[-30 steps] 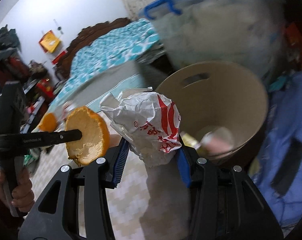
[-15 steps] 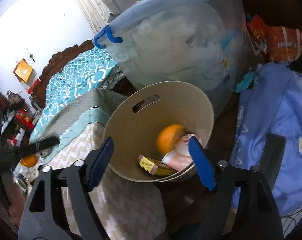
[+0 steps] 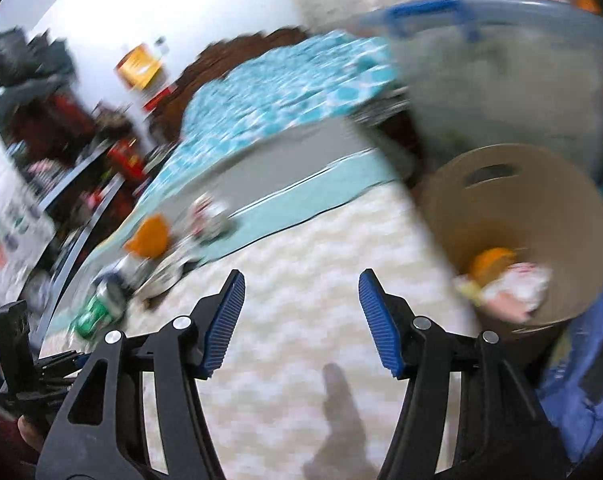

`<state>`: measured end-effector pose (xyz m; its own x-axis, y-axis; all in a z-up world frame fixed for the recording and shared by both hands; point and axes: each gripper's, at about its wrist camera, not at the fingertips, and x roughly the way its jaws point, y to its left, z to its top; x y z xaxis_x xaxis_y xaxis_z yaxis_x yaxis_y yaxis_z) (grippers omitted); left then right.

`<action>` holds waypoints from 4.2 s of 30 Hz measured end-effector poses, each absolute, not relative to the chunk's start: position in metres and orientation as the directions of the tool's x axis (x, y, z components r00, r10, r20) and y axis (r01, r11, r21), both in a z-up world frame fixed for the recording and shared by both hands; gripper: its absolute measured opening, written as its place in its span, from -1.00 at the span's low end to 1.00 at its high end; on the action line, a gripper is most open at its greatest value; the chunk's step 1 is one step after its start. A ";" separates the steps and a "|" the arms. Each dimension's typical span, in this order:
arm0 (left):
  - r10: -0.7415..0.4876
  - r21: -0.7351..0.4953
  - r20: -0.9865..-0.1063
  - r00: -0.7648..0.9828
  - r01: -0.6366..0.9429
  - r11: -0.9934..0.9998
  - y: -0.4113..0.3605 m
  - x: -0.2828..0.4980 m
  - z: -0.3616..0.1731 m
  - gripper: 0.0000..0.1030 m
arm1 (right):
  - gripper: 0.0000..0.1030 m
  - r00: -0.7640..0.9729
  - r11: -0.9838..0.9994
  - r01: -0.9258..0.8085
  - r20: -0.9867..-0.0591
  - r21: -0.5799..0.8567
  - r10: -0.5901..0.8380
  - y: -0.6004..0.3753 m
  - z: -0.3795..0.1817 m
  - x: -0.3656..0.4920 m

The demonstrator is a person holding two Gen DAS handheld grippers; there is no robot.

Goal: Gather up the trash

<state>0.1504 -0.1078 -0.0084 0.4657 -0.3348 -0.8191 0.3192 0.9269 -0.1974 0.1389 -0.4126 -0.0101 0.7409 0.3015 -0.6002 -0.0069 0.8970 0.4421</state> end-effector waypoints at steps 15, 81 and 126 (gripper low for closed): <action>-0.229 -0.208 -0.770 0.595 0.106 0.972 0.010 0.116 -0.009 -0.04 | 0.22 0.494 0.859 -0.251 -0.704 0.447 0.510 -0.218 -0.042 0.140; -0.066 -0.073 -0.723 0.687 0.019 0.997 0.016 0.094 -0.029 0.54 | 0.31 0.585 0.902 -0.262 -0.687 0.342 0.431 -0.203 -0.044 0.120; -0.297 -0.378 -0.690 0.660 0.021 0.926 0.075 0.170 0.032 0.75 | 0.42 0.431 0.739 -0.241 -0.613 0.629 0.663 -0.193 -0.033 0.170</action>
